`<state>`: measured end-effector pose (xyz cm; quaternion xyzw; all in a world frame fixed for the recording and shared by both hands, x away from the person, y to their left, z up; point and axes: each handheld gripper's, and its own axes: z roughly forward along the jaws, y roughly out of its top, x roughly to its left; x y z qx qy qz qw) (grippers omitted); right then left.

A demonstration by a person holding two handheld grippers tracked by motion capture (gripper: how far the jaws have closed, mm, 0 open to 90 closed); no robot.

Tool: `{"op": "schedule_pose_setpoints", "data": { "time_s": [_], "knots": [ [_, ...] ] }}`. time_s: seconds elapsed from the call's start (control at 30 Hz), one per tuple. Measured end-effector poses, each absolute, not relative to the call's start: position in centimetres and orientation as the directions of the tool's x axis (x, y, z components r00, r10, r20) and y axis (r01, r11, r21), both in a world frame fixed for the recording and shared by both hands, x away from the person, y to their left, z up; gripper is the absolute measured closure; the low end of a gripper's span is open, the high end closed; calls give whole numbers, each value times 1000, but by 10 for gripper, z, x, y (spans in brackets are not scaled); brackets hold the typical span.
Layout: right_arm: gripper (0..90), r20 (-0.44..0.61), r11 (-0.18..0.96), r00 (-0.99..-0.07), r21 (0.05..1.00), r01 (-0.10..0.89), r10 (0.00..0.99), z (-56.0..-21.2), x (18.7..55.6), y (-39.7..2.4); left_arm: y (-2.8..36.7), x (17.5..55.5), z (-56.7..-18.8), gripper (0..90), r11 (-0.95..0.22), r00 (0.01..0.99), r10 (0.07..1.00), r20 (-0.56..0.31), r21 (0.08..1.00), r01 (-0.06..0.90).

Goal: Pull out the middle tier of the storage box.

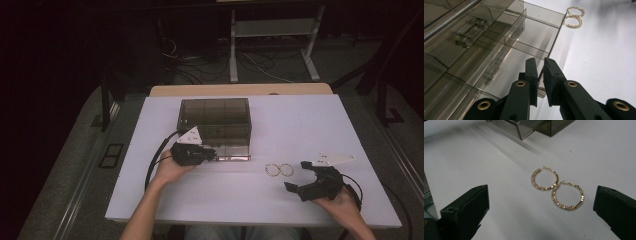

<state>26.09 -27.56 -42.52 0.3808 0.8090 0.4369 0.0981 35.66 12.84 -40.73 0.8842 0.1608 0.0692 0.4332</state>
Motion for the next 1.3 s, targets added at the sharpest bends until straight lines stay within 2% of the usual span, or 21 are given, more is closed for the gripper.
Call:
{"op": "schedule_pose_setpoints", "data": {
  "time_s": [0.7, 1.3],
  "knots": [
    [0, 177, 329, -693, 781, 531, 698, -425, 261, -276, 128, 353, -406, 808, -584, 945, 326, -29, 780, 226],
    [0, 174, 329, -697, 785, 525, 696, -424, 260, -275, 130, 347, -392, 563, -529, 927, 367, -71, 804, 271]
  ]
}}
